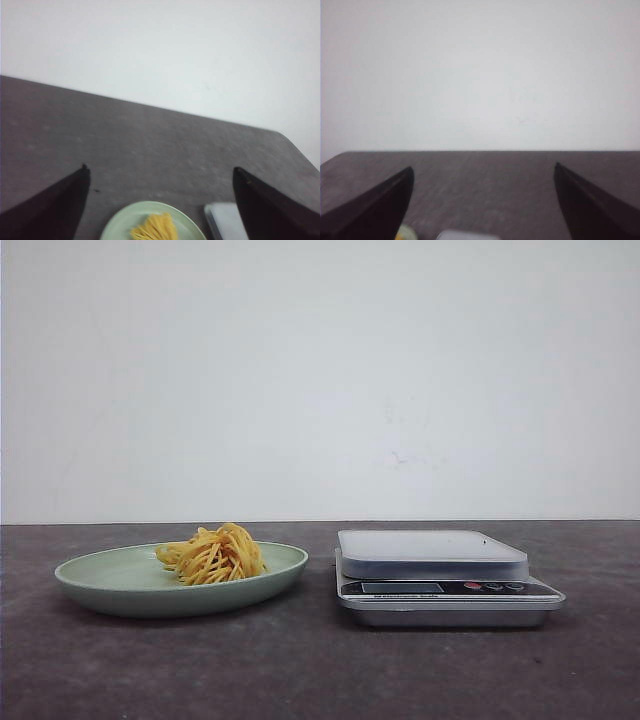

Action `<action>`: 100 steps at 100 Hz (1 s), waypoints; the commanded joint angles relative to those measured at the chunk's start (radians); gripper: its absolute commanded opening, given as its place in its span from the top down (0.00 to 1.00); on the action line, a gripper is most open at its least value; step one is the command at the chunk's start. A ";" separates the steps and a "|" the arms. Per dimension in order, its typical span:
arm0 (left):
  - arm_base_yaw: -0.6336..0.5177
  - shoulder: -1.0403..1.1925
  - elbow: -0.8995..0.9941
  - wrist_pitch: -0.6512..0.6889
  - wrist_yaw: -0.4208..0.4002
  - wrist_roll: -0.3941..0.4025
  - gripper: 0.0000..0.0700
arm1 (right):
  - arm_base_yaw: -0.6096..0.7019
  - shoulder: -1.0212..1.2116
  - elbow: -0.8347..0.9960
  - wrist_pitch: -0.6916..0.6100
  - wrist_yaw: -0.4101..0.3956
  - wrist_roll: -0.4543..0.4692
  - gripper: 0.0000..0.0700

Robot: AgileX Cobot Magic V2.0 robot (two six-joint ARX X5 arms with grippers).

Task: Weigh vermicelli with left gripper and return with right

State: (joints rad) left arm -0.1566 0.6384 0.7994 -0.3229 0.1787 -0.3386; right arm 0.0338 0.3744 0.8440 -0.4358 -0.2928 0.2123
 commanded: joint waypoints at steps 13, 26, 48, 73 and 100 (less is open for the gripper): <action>-0.102 0.194 0.082 0.009 -0.026 -0.042 0.27 | 0.003 0.068 0.032 -0.046 -0.027 -0.023 0.18; -0.178 0.374 0.165 0.001 -0.084 -0.044 0.27 | 0.003 0.097 0.035 -0.047 -0.047 -0.029 0.18; -0.263 0.678 0.313 -0.074 -0.152 -0.040 0.27 | 0.003 0.126 0.035 -0.075 -0.063 -0.017 0.18; -0.319 0.922 0.374 -0.083 -0.181 -0.050 0.27 | 0.003 0.154 0.035 -0.143 -0.074 -0.023 0.18; -0.362 1.051 0.374 -0.110 -0.183 -0.093 0.27 | 0.003 0.154 0.035 -0.158 -0.074 -0.036 0.18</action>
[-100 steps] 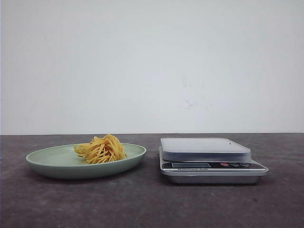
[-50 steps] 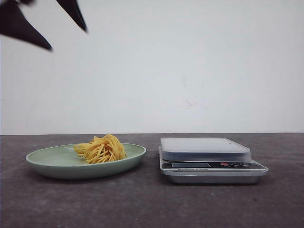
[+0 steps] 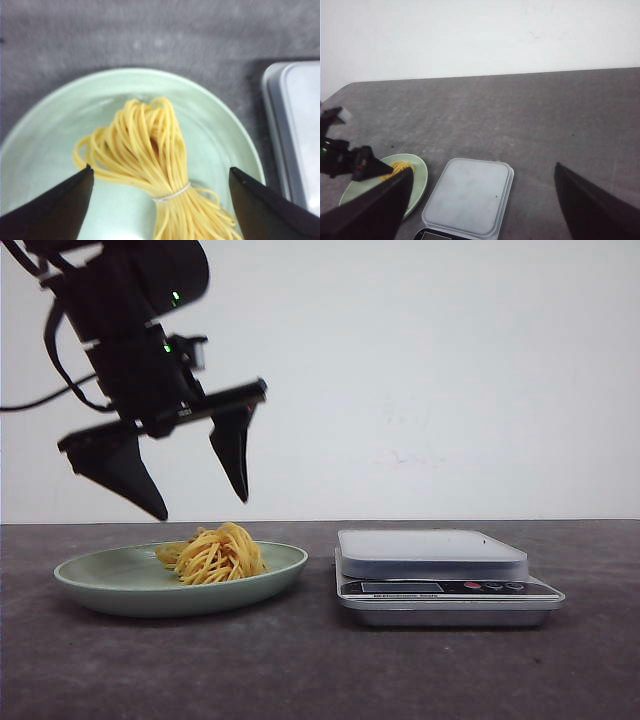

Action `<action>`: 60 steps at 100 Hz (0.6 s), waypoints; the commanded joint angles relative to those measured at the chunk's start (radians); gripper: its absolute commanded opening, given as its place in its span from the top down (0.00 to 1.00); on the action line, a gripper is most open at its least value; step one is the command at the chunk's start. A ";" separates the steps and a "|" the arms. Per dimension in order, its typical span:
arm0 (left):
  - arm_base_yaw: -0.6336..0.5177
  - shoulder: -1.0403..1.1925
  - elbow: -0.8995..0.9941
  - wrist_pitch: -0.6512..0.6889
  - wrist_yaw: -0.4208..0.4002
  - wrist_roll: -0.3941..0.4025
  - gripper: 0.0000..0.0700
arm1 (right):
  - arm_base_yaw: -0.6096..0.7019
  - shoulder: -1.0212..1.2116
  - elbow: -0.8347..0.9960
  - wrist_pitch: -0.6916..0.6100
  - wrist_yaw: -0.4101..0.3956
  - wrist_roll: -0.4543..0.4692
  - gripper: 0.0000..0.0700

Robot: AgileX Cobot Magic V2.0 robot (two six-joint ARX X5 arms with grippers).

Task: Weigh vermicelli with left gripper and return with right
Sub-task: 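Lower the open left gripper onto the vermicelli bundle and close it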

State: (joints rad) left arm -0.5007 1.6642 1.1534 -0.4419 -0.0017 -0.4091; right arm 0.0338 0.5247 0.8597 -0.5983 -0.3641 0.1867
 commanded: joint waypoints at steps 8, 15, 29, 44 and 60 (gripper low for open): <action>-0.034 0.049 0.020 0.018 -0.003 -0.029 0.27 | 0.003 0.003 0.020 0.005 -0.002 -0.011 0.18; -0.045 0.068 0.020 0.019 -0.004 -0.031 0.27 | 0.003 0.003 0.020 0.002 -0.002 -0.011 0.18; -0.067 0.102 0.020 0.015 -0.020 -0.030 0.27 | 0.003 0.003 0.020 -0.010 -0.003 -0.011 0.18; -0.072 0.125 0.020 0.011 -0.025 -0.031 0.27 | 0.003 0.003 0.020 -0.015 -0.002 -0.012 0.18; -0.072 0.125 0.020 0.018 -0.025 -0.027 0.60 | 0.003 0.003 0.020 -0.017 -0.002 -0.012 0.19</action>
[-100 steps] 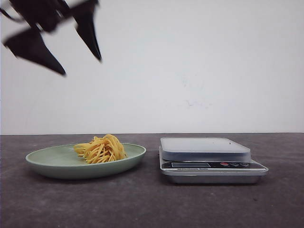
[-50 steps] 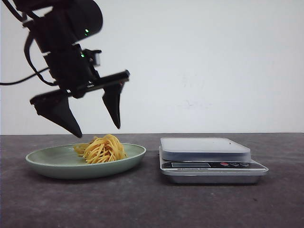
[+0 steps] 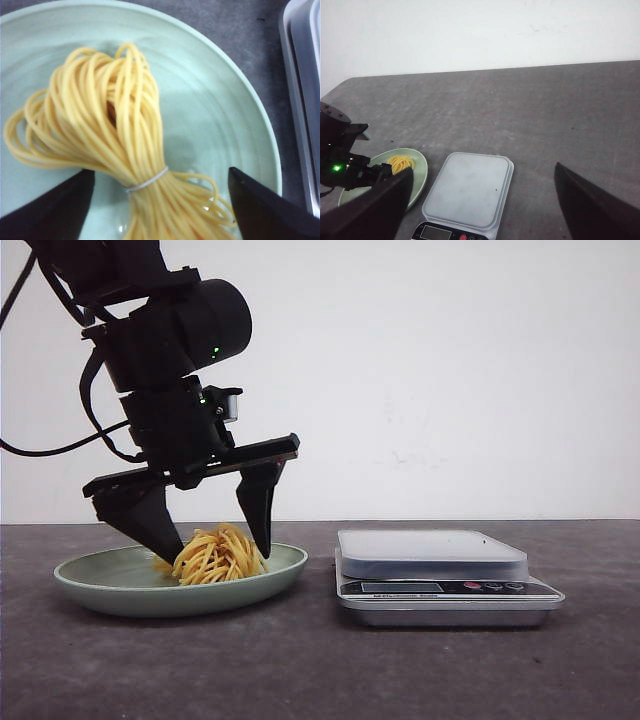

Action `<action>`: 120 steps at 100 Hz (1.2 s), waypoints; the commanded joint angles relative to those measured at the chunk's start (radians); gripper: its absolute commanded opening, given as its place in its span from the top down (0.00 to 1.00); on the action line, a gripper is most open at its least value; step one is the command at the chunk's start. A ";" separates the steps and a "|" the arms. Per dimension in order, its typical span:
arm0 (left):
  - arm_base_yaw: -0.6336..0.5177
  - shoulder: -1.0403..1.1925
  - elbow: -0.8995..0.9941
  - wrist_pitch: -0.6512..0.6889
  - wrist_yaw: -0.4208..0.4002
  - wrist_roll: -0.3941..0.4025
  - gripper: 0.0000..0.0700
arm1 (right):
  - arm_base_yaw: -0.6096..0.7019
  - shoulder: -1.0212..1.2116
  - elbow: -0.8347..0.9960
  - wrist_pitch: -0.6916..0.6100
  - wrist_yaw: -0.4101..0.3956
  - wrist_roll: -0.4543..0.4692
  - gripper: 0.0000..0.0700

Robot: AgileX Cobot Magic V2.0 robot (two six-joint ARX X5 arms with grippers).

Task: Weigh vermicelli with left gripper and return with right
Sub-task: 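Lower the open left gripper onto the vermicelli bundle and close it, then lift the vermicelli with the left gripper and carry it over the scale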

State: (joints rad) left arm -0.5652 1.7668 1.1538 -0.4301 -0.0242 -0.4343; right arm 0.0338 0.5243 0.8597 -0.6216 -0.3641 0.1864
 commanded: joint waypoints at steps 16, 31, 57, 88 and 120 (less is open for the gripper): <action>-0.006 0.023 0.019 -0.007 -0.002 0.030 1.00 | 0.003 0.003 0.020 0.006 -0.002 -0.012 0.20; -0.002 0.021 0.019 -0.021 -0.003 0.031 1.00 | 0.003 0.003 0.020 0.006 -0.002 -0.012 0.20; 0.043 -0.100 0.020 -0.020 -0.018 0.033 1.00 | 0.003 0.003 0.020 0.000 -0.002 -0.012 0.20; 0.041 -0.384 0.020 0.045 0.121 0.023 1.00 | 0.003 0.003 0.020 -0.003 0.001 -0.011 0.20; -0.071 -0.371 0.020 0.320 0.247 -0.146 0.99 | 0.003 0.003 0.020 -0.001 0.000 -0.010 0.20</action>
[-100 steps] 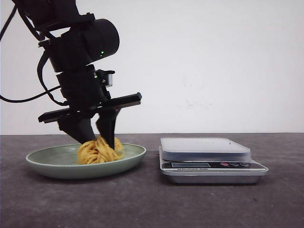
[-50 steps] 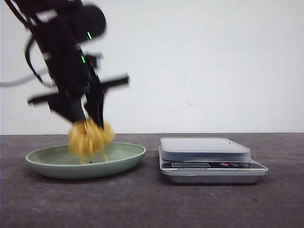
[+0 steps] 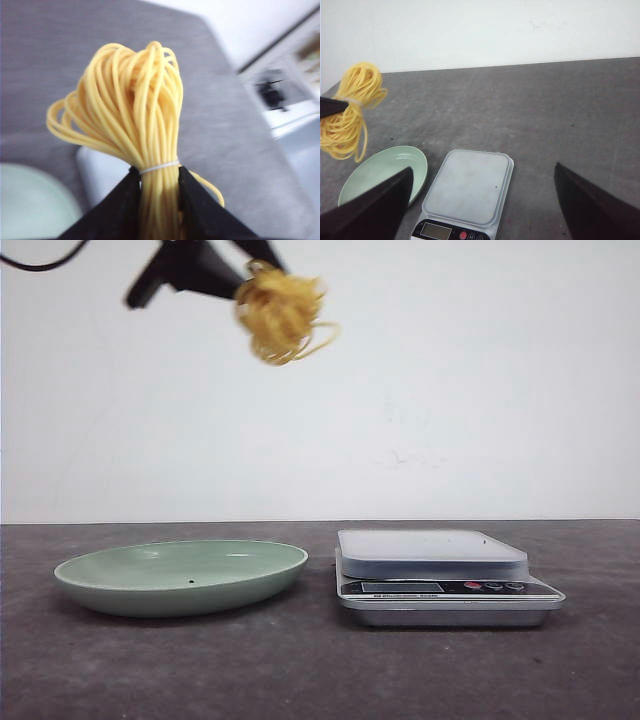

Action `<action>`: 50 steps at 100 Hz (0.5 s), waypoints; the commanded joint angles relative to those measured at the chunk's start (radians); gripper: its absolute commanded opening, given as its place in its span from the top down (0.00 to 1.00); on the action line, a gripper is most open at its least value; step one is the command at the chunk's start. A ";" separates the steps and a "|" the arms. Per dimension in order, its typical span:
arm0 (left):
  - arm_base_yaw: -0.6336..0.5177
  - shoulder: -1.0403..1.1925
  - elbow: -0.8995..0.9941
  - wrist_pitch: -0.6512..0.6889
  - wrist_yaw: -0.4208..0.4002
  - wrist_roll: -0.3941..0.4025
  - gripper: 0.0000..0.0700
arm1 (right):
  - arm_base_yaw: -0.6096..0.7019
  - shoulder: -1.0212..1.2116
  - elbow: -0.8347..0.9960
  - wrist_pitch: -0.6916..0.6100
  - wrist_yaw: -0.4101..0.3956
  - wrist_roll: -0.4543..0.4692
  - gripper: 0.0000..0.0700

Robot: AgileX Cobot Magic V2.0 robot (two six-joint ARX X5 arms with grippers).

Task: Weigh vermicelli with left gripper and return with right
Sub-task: 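Lift the vermicelli with the left gripper and carry it over the scale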

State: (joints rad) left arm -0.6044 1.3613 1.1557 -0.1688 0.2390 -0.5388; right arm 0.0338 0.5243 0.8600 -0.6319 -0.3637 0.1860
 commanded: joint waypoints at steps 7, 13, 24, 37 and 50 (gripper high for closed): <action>-0.056 0.073 0.018 0.111 -0.040 -0.061 0.99 | 0.003 0.003 0.019 0.010 0.000 -0.010 0.20; -0.068 0.116 0.022 0.138 -0.043 -0.081 0.99 | 0.003 0.003 0.019 0.010 0.000 -0.010 0.20; -0.087 0.217 0.063 0.132 -0.035 -0.087 0.99 | 0.003 0.003 0.019 0.010 0.000 -0.010 0.20; -0.102 0.334 0.141 0.084 -0.035 -0.087 0.99 | 0.003 0.003 0.019 0.010 -0.001 -0.010 0.20; -0.115 0.444 0.233 0.034 -0.025 -0.087 0.99 | 0.003 0.003 0.019 0.010 -0.001 -0.010 0.20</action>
State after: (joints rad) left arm -0.7067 1.7676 1.3312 -0.1371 0.2089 -0.6216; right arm 0.0338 0.5243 0.8600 -0.6315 -0.3637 0.1860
